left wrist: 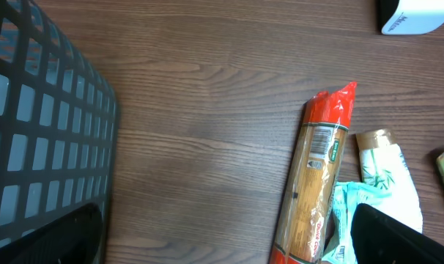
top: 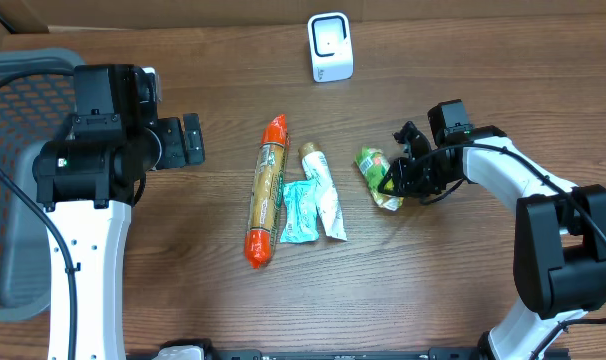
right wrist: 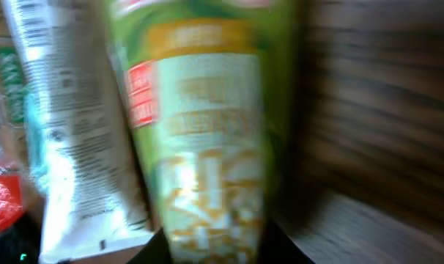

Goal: Scan the item barcode

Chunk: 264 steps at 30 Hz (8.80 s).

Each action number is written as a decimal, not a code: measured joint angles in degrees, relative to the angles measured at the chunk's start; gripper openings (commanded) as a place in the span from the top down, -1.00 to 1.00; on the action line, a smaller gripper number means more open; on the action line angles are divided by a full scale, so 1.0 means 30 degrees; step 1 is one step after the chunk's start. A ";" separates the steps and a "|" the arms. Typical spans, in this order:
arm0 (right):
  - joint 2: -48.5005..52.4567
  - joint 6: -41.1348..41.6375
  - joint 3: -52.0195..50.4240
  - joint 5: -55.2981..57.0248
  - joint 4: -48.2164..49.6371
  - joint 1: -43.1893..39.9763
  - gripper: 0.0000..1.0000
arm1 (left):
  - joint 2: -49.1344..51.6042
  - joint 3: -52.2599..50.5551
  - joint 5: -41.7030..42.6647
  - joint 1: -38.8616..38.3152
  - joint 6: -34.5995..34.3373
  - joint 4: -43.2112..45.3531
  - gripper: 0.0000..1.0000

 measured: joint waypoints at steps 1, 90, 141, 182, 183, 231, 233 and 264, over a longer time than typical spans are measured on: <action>0.0000 0.0117 0.0000 0.0364 0.0007 0.0000 0.35 | 0.0000 0.0000 0.0000 0.0000 0.0000 0.0000 -0.99; -0.5093 -0.1545 0.8451 -0.3730 -0.7715 -0.0721 0.93 | 0.0015 0.0000 0.0000 0.0000 0.0000 -0.0007 -0.99; 1.2648 -1.2713 1.8906 2.6498 0.9180 0.6164 0.93 | 0.0087 0.0000 0.0000 0.0000 0.0000 -0.0044 -0.99; 0.6863 -0.6382 1.8695 2.4669 -0.1989 0.7395 0.93 | 0.0087 0.0000 0.0000 0.0000 0.0000 -0.0051 -0.99; 0.5107 -0.4437 1.8702 2.2739 -0.3993 0.7111 0.93 | 0.0087 0.0000 0.0000 0.0000 0.0000 -0.0051 -0.99; 0.0080 0.2470 0.7468 0.9107 -0.8378 -0.4153 -0.36 | 0.0095 0.0007 -0.0007 0.0000 0.0000 -0.0051 -0.99; 0.0080 0.2477 0.9071 0.8488 -0.9049 -0.4051 -0.52 | 0.0095 0.0007 0.0000 0.0000 0.0000 -0.0051 -0.99; 0.0007 0.1741 0.6156 1.0127 -0.3847 1.0571 -0.64 | 0.0095 0.0007 0.0000 0.0000 0.0000 -0.0051 -0.99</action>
